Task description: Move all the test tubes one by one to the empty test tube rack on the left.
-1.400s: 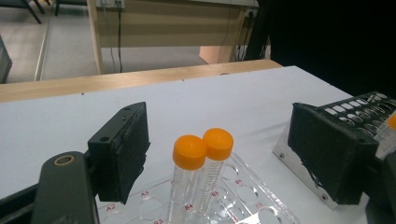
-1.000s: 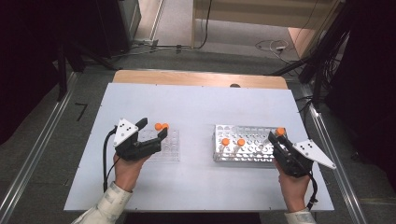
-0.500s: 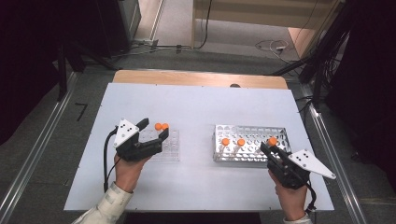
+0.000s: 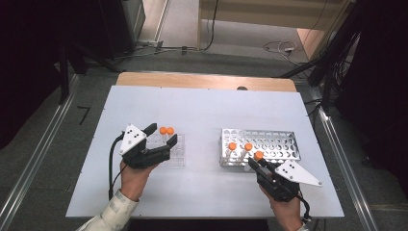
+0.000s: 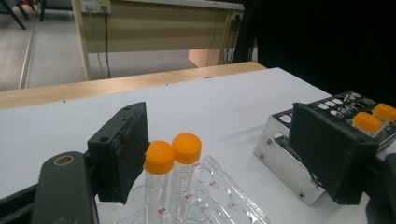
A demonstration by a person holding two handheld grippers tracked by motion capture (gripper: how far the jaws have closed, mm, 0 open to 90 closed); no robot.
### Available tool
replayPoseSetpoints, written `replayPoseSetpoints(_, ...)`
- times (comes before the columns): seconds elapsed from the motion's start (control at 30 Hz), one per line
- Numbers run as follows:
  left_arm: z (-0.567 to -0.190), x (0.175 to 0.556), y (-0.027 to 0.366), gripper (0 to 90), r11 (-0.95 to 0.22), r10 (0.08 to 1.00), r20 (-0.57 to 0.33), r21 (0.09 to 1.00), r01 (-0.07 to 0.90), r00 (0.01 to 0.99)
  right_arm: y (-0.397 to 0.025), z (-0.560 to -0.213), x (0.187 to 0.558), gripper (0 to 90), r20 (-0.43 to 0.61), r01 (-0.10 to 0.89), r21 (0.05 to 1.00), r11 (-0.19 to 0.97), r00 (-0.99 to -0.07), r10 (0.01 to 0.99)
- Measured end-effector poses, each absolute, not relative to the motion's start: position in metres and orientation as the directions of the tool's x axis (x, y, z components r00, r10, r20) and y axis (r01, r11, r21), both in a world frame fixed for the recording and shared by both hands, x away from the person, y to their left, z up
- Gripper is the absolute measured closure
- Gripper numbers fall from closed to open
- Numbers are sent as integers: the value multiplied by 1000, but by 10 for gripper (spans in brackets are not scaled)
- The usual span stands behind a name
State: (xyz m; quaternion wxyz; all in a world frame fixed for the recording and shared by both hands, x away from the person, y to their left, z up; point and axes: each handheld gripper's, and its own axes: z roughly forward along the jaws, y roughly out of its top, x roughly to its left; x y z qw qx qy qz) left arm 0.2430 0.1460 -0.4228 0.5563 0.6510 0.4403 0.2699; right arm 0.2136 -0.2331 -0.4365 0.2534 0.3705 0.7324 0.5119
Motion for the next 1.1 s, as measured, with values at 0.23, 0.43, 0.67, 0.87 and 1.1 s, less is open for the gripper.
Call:
replayPoseSetpoints(0.23,-422,239,138,202,-2,860,-135,963,268,492,-217,-446,217,722,15,308,922,235,-635,772)
replayPoseSetpoints(0.43,-421,236,130,201,-15,843,-133,963,270,521,-204,-449,220,722,20,310,918,249,-661,750)
replayPoseSetpoints(0.67,-421,231,119,202,-34,814,-133,960,276,565,-186,-452,222,722,9,300,913,277,-693,721)
replayPoseSetpoints(0.87,-421,226,107,202,-52,785,-131,960,276,606,-175,-453,225,722,9,297,911,285,-708,707)
replayPoseSetpoints(1.1,-422,219,92,208,-79,747,-123,959,271,653,-157,-453,228,722,4,282,912,297,-733,681)
